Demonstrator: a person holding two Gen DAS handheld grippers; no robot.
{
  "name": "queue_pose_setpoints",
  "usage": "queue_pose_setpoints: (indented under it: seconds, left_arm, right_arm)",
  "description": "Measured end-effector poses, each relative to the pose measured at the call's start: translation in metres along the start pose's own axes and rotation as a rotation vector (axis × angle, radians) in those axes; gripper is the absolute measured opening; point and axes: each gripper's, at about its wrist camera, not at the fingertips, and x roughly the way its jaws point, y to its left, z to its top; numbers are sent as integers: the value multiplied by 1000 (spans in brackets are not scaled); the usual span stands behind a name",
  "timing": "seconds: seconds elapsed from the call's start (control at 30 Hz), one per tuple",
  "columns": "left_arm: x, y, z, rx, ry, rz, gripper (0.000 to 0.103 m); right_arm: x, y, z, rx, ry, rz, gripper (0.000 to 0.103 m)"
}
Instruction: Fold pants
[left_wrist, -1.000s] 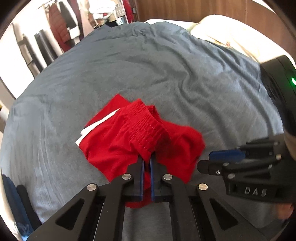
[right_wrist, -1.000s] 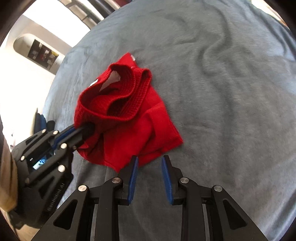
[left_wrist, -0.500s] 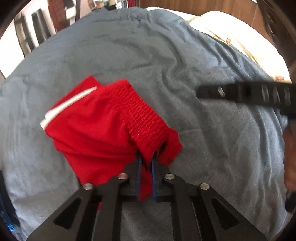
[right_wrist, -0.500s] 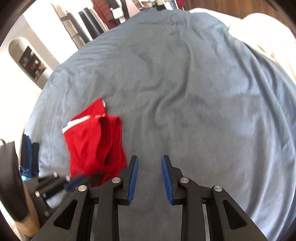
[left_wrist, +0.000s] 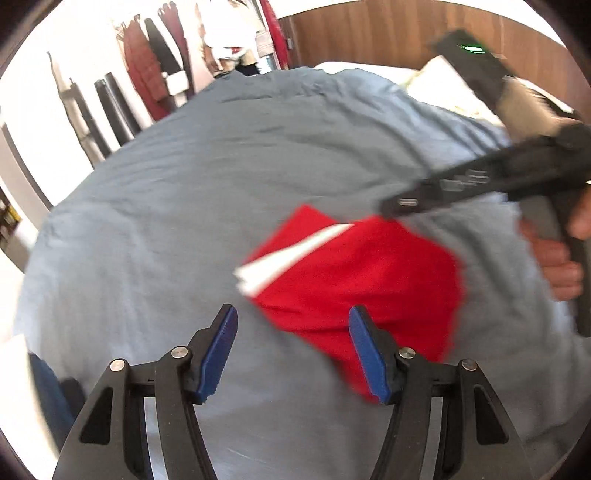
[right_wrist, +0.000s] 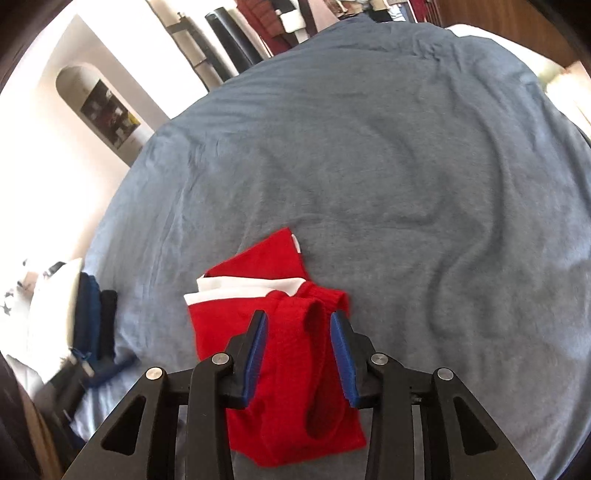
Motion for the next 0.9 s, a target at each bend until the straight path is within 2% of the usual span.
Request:
queue_pose_setpoints:
  seconds: [0.1, 0.23, 0.37, 0.6, 0.77, 0.9]
  left_arm:
    - [19, 22, 2, -6, 1, -6, 56]
    - [47, 42, 2, -80, 37, -142, 47]
    - [67, 47, 6, -92, 73, -196, 42]
    - [84, 49, 15, -48, 79, -210, 42]
    - [88, 42, 27, 65, 59, -170, 42]
    - [92, 36, 35, 139, 53, -181, 42]
  right_arm:
    - [7, 2, 0, 21, 6, -19, 37]
    - [12, 0, 2, 66, -4, -41, 37]
    - [21, -1, 3, 99, 2, -33, 37]
    - [33, 0, 2, 100, 32, -15, 37]
    - [40, 1, 2, 99, 40, -14, 37]
    - [41, 0, 1, 108, 29, -26, 37]
